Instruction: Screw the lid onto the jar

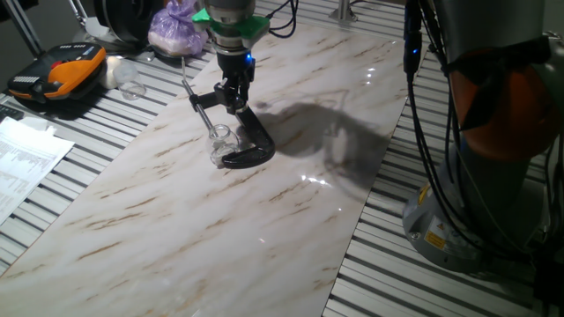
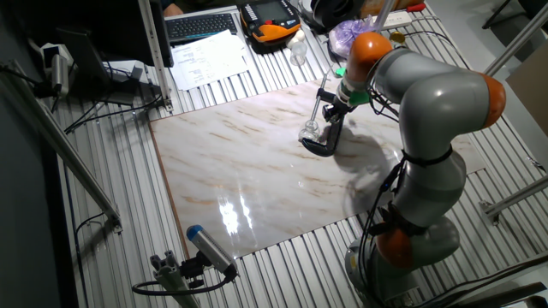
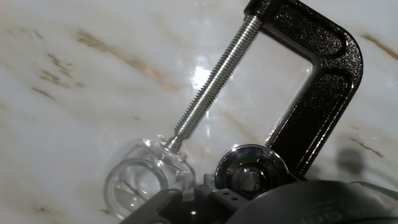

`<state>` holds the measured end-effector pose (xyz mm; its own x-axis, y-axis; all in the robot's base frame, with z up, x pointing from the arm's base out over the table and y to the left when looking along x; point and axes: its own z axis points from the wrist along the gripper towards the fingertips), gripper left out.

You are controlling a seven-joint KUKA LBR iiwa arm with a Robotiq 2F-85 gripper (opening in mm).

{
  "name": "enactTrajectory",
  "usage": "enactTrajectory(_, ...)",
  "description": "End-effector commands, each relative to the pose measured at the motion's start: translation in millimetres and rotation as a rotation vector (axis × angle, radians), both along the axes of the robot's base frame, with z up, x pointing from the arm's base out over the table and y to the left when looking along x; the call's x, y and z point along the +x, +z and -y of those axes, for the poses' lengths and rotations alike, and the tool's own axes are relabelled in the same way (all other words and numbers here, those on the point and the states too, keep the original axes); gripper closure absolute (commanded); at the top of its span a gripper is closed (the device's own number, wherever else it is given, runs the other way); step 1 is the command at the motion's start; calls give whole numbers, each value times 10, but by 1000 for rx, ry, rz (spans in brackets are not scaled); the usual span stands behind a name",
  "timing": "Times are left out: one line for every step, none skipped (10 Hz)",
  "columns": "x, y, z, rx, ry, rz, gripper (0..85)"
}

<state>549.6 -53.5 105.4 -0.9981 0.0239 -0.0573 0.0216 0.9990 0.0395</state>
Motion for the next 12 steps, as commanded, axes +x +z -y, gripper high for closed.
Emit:
enactTrajectory(-1,47,-43,-6,-5,-3,850)
enactTrajectory(-2,85,-96,-16,-7,-8,850)
enactTrajectory(-2,98,-151,-22,-10,-11,850)
enactTrajectory(2,94,-200,-21,-16,-14,850)
enactTrajectory(4,91,-233,-17,-16,-14,850)
enactTrajectory(3,94,-267,-14,-21,-14,850)
enactTrajectory(3,110,-309,-16,-24,-13,850)
enactTrajectory(4,132,-367,-19,-30,-13,850)
enactTrajectory(-3,127,-424,-24,-34,-13,850)
enactTrajectory(-15,111,-482,-27,-37,-11,850)
enactTrajectory(-27,105,-539,-28,-41,-11,850)
enactTrajectory(-38,119,-590,-30,-46,-12,850)
